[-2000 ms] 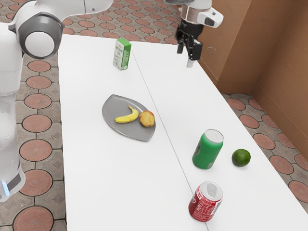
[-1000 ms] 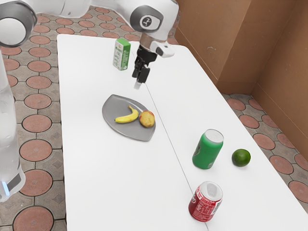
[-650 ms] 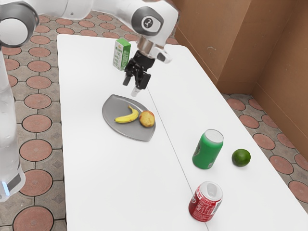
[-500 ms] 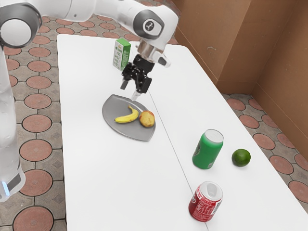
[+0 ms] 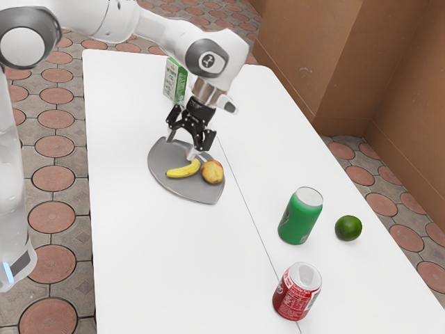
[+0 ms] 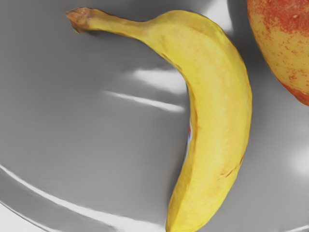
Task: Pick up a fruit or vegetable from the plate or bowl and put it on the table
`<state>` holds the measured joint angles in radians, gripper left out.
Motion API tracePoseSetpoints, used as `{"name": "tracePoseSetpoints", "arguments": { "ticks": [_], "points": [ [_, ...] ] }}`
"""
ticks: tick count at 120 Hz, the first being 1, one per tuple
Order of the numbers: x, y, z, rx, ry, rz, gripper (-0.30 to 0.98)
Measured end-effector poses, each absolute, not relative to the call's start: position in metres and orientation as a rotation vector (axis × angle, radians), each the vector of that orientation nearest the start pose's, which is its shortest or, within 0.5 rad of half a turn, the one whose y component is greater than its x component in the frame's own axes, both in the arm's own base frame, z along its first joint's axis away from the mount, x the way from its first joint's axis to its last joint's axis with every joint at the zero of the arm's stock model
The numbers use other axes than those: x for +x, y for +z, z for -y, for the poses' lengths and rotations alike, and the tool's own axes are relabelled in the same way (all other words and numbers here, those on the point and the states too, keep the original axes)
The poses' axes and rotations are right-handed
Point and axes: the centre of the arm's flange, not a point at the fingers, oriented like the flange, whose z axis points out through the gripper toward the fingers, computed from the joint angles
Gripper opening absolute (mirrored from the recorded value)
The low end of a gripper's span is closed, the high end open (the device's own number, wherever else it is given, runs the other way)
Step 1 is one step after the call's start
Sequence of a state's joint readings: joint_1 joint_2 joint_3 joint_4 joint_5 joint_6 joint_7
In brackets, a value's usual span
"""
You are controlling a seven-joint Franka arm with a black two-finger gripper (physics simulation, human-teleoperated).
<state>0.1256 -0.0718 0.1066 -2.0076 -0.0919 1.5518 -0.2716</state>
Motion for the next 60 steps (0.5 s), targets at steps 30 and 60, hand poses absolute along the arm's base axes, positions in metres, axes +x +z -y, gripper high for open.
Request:
{"name": "tracePoseSetpoints", "arguments": {
  "ticks": [30, 60],
  "points": [
    [0.465, 0.456, -0.091, -3.073, 0.537, 0.925, 0.68],
    [0.473, 0.450, -0.094, -3.024, 0.434, 0.964, 0.68]
  ]
}}
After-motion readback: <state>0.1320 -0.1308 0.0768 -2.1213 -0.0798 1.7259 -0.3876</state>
